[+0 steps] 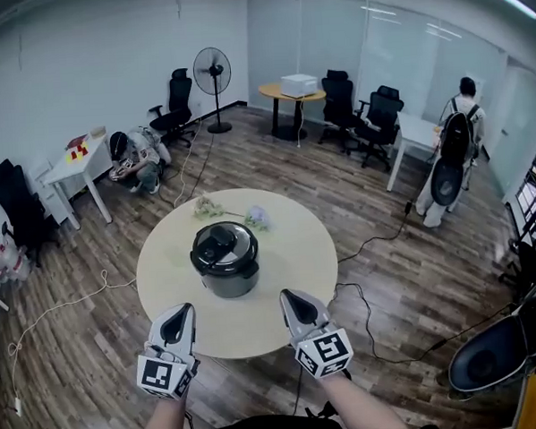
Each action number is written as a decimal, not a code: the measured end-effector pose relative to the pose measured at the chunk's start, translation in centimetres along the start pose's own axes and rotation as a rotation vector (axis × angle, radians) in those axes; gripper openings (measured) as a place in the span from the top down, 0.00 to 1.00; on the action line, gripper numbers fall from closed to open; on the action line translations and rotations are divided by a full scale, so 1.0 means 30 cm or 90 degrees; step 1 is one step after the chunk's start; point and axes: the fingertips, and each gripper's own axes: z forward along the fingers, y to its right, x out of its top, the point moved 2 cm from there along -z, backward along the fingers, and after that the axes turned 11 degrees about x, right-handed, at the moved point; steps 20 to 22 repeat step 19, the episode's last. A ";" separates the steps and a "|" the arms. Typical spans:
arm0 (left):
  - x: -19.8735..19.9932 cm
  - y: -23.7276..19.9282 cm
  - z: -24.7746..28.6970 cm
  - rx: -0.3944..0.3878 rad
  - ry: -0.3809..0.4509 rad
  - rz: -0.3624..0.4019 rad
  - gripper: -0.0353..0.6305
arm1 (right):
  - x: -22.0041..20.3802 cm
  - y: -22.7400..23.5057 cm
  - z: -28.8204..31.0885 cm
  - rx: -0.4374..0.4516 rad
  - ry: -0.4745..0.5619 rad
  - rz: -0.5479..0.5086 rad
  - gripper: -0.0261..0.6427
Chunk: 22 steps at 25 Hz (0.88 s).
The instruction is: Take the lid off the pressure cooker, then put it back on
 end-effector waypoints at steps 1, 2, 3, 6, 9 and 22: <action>0.001 -0.005 -0.007 0.001 0.003 -0.004 0.95 | 0.007 -0.002 -0.001 -0.002 0.001 0.000 0.95; 0.001 -0.009 -0.013 0.002 0.002 -0.009 0.95 | 0.012 -0.005 -0.002 -0.004 0.002 0.001 0.95; 0.001 -0.011 -0.021 0.003 -0.001 -0.012 0.95 | 0.016 -0.013 -0.004 -0.005 0.002 0.001 0.95; 0.002 -0.016 -0.046 0.004 -0.008 -0.020 0.95 | 0.014 -0.045 -0.007 -0.003 -0.009 -0.016 0.95; 0.004 -0.006 -0.062 -0.002 -0.012 -0.028 0.95 | 0.021 -0.071 -0.011 -0.001 -0.010 -0.029 0.95; 0.021 0.009 -0.084 -0.016 -0.007 -0.035 0.95 | 0.045 -0.104 -0.032 -0.001 -0.009 -0.039 0.95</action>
